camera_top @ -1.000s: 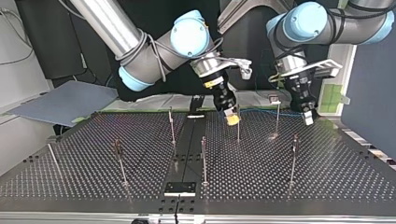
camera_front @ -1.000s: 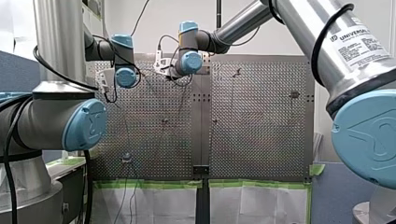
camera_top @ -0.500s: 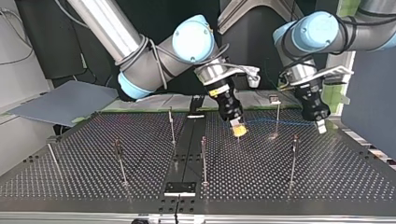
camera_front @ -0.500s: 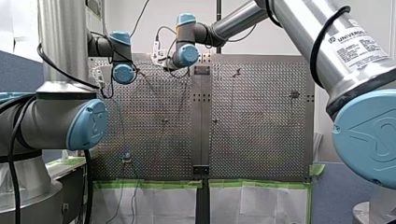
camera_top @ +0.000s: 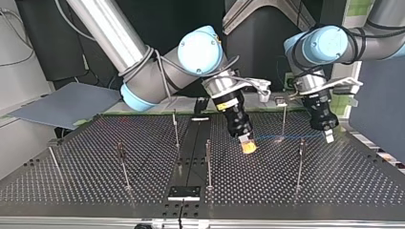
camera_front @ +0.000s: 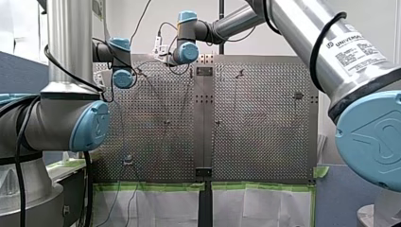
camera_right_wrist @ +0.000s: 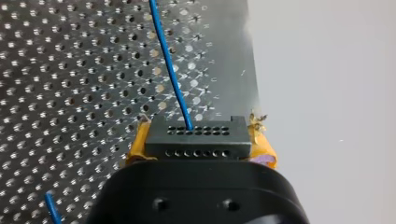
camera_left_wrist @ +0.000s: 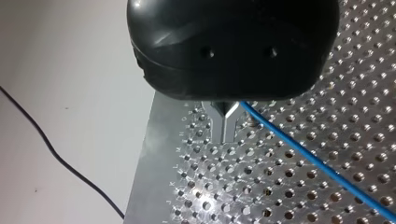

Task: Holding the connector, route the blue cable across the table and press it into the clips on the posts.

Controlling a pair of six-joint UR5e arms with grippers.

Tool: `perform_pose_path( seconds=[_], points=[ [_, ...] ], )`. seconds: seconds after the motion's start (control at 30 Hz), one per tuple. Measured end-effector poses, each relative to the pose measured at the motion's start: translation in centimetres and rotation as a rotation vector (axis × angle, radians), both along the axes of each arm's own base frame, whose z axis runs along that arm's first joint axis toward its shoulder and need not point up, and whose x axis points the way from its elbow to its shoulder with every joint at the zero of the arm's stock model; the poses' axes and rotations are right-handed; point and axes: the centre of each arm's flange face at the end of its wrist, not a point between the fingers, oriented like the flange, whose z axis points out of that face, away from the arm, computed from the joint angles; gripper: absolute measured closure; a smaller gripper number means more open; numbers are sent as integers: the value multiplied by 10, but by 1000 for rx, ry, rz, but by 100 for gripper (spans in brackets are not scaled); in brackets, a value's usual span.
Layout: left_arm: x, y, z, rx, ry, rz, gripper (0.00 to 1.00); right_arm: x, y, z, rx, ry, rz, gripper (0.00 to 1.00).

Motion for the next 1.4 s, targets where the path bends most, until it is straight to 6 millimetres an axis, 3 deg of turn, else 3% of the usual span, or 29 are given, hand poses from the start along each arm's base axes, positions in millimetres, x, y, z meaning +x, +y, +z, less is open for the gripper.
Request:
perform_pose_path(
  seconds=[0.17,0.7,1.03,1.4],
  points=[
    [11,4,2,3,-14,-14,98,9,-6,1,-9,-12,4,100],
    [43,20,1,-6,-52,-67,98,22,-18,-34,10,15,1,100],
    [57,27,-1,-8,-65,-94,98,21,-28,-28,3,0,0,100],
    [90,31,-13,-16,-65,-142,98,13,-48,-28,12,-11,-23,100]
  ],
)
